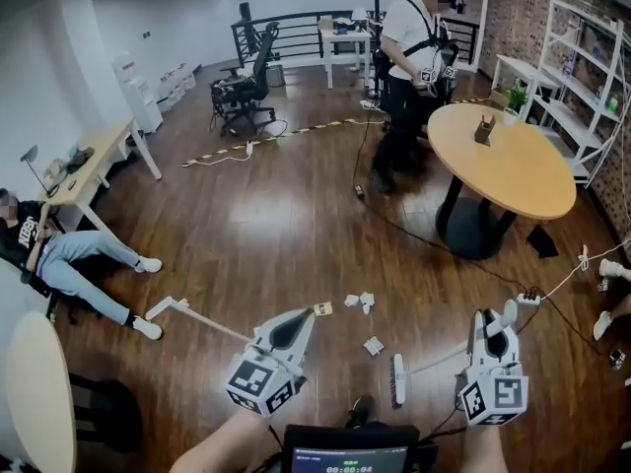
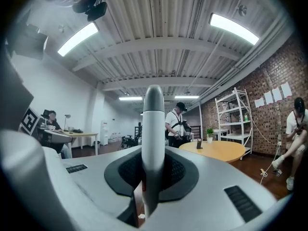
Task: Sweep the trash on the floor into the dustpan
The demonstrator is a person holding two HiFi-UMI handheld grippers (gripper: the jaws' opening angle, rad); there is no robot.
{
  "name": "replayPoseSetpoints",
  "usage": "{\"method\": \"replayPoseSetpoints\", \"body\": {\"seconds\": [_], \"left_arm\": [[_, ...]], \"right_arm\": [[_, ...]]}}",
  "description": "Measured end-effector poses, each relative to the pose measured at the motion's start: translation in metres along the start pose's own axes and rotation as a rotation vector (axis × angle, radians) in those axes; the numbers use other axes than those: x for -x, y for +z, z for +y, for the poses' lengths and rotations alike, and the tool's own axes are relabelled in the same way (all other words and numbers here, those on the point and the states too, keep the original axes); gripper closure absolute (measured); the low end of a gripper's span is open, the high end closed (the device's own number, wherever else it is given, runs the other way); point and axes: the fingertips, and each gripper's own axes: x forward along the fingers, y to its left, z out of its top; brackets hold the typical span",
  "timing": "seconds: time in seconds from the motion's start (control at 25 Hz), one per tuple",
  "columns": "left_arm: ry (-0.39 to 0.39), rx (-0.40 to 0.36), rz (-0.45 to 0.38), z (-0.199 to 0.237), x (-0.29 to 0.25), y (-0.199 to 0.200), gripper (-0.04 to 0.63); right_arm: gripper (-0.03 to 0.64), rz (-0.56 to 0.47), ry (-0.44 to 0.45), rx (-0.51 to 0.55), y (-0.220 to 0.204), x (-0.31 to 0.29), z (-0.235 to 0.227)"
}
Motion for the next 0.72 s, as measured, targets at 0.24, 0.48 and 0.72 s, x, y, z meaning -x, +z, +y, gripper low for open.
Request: {"method": "replayPoseSetpoints", "body": {"seconds": [0.24,0.48,0.72], "left_arm": [[-0.033,-0.008,0.010,-0.009,-0.094,-0.024,0.592],[-0.056,-0.011,0.038,0.003,-0.157,-0.051,0.592],[-0.078,-0.030,0.073,0.036,-0.198,-0.096,0.592]], "right_arm": [[0.554,0.030,-0.007,-0.004,-0.045,-0.058,-0.069],[0.554,0.077,-0.048,0.012,-0.094,-0.101,-0.102],[0.554,0.114,-0.093,0.051,-0.140,-0.137,-0.107]]}}
